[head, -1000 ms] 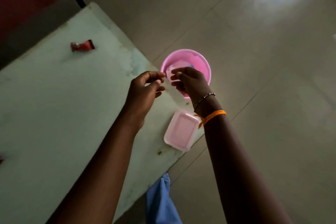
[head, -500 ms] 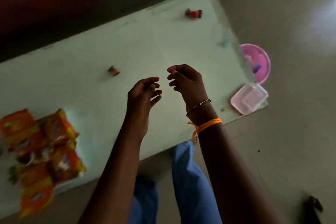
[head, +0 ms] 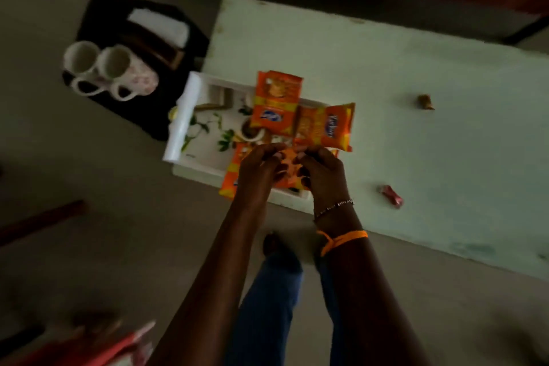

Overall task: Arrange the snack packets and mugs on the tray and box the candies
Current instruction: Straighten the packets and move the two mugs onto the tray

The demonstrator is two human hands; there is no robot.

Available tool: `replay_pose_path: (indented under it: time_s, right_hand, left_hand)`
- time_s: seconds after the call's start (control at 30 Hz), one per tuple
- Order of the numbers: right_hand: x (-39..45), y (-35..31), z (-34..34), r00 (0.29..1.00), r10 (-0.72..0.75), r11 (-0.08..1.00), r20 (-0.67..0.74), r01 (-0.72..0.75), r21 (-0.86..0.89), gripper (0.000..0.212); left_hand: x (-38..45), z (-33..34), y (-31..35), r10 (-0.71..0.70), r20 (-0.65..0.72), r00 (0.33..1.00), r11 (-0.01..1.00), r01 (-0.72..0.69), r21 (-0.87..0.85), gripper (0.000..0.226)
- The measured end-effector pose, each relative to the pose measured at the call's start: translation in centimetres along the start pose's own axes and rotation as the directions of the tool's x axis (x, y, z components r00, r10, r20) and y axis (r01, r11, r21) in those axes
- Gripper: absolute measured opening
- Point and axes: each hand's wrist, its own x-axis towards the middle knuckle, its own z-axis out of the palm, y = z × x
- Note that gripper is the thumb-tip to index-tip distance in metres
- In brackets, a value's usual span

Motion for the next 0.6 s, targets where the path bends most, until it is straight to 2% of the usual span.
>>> replay_pose_path:
  time_s: [0.1,0.23,0.33,0.43,0.53,0.6]
  right_hand:
    - [0.1,1.4,4.0,0.998,-0.016,0.994,0.066,0.023,-0.110,0.013]
    - [0.7,1.3,7.7,0.989,-0.013,0.981,0.147,0.041,-0.189,0.024]
    - [1.3,1.0,10.3,0.977,-0.018,0.968,0.212,0.070,-0.240,0.012]
    - [2.4,1.3,13.1,0.954,0.018,0.953,0.301,0.075,-0.294,0.018]
    - [3.6,1.3,16.5,0.950,0.051,0.943,0.307,0.055,-0.328,0.018]
    - [4.7,1.6,19.2,0.950,0.071,0.934,0.304,0.043,-0.354,0.011]
  left_hand:
    - [0.0,-4.3,0.4,0.016,-0.061,0.998,0.999,-0.014,0.029,0.019]
    - [0.3,-8.3,1.3,0.001,-0.178,0.984,1.000,-0.001,0.004,0.018]
    - [1.4,-10.5,1.7,-0.012,-0.226,0.974,0.995,-0.010,-0.096,0.017]
    - [3.0,-12.6,2.1,-0.003,-0.265,0.964,0.983,-0.045,-0.175,0.018]
    - [4.6,-15.3,2.6,-0.004,-0.280,0.960,0.971,-0.063,-0.231,0.020]
    - [6.1,-17.8,3.0,-0.034,-0.302,0.953,0.965,-0.047,-0.257,0.021]
